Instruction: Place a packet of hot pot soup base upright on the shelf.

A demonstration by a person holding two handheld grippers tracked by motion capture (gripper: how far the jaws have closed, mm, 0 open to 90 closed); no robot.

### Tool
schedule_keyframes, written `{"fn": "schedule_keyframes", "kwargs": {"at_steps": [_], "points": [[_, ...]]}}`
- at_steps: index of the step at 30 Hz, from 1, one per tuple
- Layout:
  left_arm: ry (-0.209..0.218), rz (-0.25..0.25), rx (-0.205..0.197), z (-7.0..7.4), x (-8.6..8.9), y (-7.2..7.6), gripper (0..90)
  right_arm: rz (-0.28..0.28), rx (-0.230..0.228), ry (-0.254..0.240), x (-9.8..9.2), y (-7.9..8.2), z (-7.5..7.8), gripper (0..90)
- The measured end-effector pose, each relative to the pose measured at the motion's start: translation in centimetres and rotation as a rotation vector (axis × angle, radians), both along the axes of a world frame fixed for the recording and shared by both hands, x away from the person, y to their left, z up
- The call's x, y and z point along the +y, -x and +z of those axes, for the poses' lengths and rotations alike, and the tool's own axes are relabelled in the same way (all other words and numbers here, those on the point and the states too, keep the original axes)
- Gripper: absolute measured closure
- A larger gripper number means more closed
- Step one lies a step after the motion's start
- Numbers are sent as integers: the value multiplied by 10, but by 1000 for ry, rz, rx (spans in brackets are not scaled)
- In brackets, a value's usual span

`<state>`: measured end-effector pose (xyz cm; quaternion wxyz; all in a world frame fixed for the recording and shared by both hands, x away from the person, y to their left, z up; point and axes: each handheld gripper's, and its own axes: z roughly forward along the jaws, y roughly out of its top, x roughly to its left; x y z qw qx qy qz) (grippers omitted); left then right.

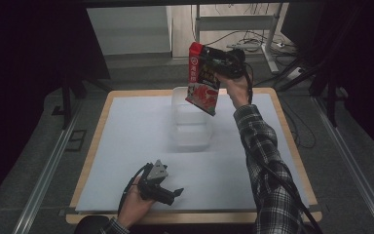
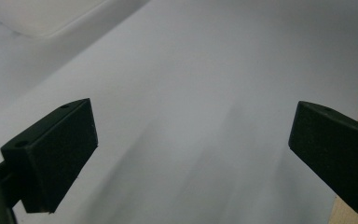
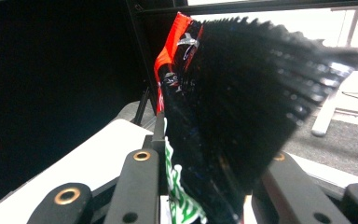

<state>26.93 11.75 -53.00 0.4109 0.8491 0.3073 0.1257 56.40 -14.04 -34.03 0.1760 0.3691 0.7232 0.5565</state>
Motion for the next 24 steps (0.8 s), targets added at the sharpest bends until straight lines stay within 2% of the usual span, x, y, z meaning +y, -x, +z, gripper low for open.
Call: {"fn": "schedule_keyframes", "kwargs": {"at_steps": [4,7,14,21,24], "points": [[2,1,2,0,0,0,10,17,-15,14,16,-13,-9,700],[2,3,2,0,1,0,10,18,-17,17,21,-17,-12,700],[4,4,4,0,1,-1,11,31,-58,47,38,-28,-23,700],[5,3,6,0,1,-1,11,49,-42,56,47,-33,-46,703],[2,1,6,-1,1,-1,11,45,-38,34,45,-32,-49,701]]}}
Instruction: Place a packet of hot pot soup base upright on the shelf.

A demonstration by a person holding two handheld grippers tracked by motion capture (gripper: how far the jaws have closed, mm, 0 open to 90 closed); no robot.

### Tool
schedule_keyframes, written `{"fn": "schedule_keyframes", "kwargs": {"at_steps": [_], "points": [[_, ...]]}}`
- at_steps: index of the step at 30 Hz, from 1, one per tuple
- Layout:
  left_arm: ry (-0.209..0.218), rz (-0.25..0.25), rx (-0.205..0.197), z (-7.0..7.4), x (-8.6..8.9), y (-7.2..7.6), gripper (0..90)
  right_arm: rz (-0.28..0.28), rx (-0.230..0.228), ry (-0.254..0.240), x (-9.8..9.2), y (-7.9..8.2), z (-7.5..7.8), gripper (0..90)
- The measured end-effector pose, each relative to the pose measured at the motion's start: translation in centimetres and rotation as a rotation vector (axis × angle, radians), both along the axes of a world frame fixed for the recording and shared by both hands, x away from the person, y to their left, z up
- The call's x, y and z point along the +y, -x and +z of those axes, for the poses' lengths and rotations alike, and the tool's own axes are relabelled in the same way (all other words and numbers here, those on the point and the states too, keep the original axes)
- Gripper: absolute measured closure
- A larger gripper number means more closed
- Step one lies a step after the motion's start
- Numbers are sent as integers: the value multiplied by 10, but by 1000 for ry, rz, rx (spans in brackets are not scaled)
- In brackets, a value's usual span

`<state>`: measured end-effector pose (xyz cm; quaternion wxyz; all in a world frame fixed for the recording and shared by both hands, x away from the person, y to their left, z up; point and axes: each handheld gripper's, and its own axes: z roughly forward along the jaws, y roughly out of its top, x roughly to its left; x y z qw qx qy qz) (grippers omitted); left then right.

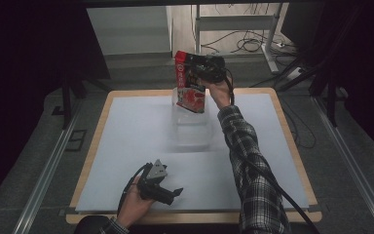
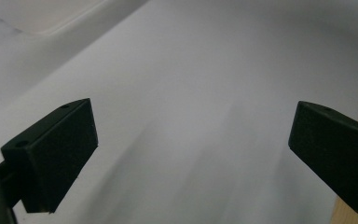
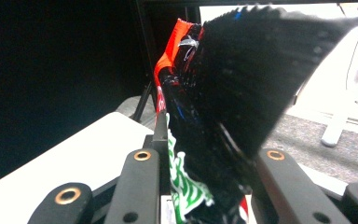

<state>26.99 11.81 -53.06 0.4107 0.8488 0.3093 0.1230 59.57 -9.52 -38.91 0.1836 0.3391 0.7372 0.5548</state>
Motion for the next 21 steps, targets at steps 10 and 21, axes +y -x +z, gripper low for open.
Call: {"fn": "schedule_keyframes", "kwargs": {"at_steps": [10,21], "points": [[-2,-4,0,0,-2,1,11,21,15,65,-1,9,-23,687],[22,-16,-23,0,-3,2,8,-23,82,16,-25,13,-34,662]]}}
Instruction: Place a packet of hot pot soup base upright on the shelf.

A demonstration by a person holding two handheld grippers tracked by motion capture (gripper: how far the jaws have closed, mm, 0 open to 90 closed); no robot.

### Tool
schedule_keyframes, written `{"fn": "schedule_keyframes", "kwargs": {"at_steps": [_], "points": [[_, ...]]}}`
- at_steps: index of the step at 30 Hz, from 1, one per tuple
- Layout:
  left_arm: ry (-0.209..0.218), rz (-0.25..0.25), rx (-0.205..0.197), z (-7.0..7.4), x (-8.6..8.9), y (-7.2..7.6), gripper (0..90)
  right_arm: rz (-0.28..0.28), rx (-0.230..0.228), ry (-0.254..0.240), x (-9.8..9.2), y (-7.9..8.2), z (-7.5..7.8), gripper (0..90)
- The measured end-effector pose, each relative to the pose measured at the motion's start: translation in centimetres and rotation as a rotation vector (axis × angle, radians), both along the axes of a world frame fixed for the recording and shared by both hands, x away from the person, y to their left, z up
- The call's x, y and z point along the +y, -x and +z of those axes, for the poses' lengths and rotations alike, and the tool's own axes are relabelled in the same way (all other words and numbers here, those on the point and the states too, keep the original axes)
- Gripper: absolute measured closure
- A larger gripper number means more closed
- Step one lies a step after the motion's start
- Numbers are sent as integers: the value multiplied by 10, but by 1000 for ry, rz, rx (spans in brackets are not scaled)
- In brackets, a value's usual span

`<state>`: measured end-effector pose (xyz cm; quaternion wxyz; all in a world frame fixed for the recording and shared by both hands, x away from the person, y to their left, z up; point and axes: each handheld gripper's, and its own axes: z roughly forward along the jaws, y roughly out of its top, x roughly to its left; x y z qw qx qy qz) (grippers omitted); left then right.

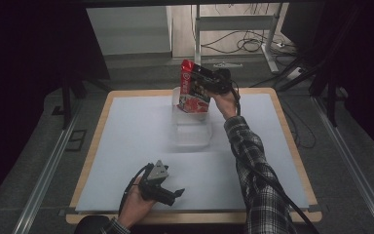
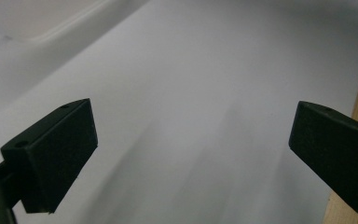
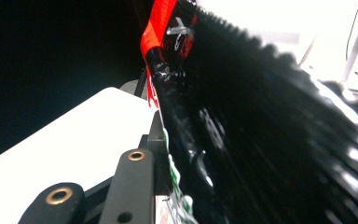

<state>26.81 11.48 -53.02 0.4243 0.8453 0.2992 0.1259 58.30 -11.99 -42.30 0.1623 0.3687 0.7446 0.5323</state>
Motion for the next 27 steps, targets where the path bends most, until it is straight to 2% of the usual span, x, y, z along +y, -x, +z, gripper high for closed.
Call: {"fn": "schedule_keyframes", "kwargs": {"at_steps": [4,5,8,15,18,22,25,27], "points": [[2,3,-11,0,0,0,5,1,14,10,-1,1,1,640],[9,6,-7,0,1,0,4,-7,18,34,-1,2,2,608],[24,13,-10,0,2,-1,2,-10,15,32,-4,3,4,555],[26,7,-18,0,0,-1,0,-4,14,42,-4,8,7,483],[10,0,-17,-2,-2,0,0,-8,20,65,-3,11,9,448],[6,-5,-9,-2,-2,0,0,-7,14,90,-3,15,11,413],[6,-12,8,-3,-2,-1,3,-3,23,80,-6,18,11,384],[-10,-8,22,-4,-3,-2,7,-2,29,74,-8,20,11,365]]}}
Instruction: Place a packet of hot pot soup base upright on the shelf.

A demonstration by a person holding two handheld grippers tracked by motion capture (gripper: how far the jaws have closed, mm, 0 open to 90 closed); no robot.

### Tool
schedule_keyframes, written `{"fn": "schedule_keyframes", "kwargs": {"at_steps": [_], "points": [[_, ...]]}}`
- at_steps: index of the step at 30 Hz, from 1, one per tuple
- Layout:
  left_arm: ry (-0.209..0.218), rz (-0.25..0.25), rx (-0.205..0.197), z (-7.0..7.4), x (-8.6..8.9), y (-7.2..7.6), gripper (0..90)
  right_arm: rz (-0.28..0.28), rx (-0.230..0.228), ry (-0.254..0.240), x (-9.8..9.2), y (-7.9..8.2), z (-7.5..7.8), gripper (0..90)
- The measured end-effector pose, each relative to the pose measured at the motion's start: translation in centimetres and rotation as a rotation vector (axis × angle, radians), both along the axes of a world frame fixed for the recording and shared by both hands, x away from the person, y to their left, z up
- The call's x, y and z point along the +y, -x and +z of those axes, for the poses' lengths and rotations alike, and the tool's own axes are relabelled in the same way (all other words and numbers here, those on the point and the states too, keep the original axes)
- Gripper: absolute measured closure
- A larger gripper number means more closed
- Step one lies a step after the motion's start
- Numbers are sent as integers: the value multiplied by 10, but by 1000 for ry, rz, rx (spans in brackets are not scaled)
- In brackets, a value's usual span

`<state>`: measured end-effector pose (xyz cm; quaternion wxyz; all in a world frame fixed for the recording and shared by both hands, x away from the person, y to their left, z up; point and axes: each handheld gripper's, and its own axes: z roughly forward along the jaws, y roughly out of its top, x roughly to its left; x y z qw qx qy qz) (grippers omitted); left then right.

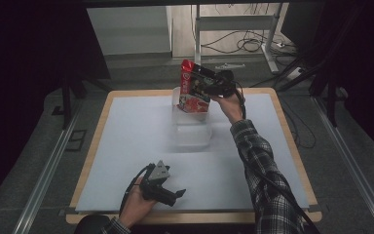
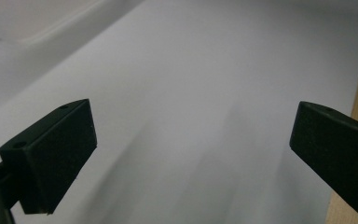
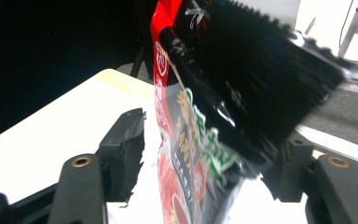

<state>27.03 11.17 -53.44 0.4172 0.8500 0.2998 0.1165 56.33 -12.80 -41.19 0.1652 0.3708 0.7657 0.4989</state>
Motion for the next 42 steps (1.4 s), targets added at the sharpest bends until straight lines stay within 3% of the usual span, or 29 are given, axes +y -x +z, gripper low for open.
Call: {"fn": "schedule_keyframes", "kwargs": {"at_steps": [2,7,12,17,30,42], "points": [[-3,-4,2,0,-1,0,8,8,5,-9,-3,2,1,352],[34,-14,13,2,0,0,10,15,7,-7,-4,6,3,316],[45,0,43,8,4,0,47,1,7,29,-6,12,3,258],[62,10,56,10,8,-1,53,13,49,39,-14,17,0,191],[4,4,5,4,0,1,40,42,54,105,-19,37,-12,115],[0,-4,-22,5,-1,3,40,55,69,95,-24,52,-14,88]]}}
